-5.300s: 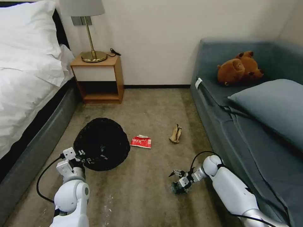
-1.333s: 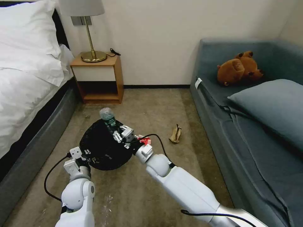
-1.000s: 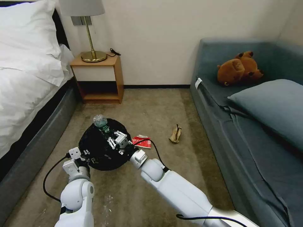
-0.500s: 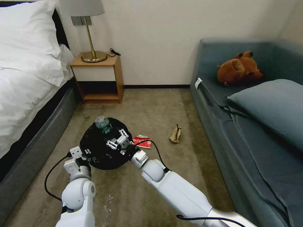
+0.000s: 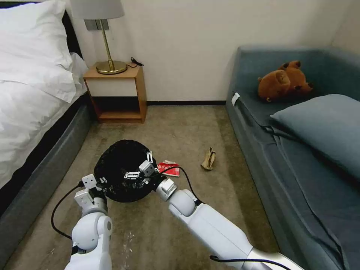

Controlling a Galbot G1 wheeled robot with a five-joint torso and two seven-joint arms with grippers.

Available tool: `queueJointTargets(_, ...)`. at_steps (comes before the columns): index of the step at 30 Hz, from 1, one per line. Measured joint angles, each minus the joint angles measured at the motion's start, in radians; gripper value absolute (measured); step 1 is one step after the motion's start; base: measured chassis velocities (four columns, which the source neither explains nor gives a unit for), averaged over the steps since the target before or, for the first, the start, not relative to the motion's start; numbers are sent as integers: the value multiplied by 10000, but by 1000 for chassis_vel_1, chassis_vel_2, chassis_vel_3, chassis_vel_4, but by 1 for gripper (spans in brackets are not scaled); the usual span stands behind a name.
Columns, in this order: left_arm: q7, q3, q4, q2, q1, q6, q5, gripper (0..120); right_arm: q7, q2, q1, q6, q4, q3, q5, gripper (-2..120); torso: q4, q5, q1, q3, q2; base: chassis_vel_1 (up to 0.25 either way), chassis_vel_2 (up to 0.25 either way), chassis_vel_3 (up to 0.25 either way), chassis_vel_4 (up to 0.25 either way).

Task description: Pick up the trash bin, then pick up the garbage on the floor and place it into the trash bin.

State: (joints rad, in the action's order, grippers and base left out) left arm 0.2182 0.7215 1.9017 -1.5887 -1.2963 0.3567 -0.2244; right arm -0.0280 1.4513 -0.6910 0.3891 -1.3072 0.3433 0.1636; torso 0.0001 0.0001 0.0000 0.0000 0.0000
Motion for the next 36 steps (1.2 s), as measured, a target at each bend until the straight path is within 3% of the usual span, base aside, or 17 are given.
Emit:
queueJointTargets(8,1,29,-47,137,127,29,-89,2,631,-561,-286,-366,-1086,-1338,-29,100,0,1,0,0,0,0,0,0,0)
queueJointTargets(17,-22,14,-133,168,160,40,-146,2,1267,-774,-2056,-669,-2251,-3858,-378,100,-4,2,0,0,0,0,0,0,0)
queueJointTargets(26,-23,84,-253,221,201,0,-285,2,1109,-384,-3499,144,-2258,-6163,-891,100,-1,0,0,0,0,0,0,0,0)
queueJointTargets(36,-23,67,-274,259,295,5,-332,2,809,-305,-3927,932,-1757,-6684,-1091,100,-1,0,0,0,0,0,0,0,0)
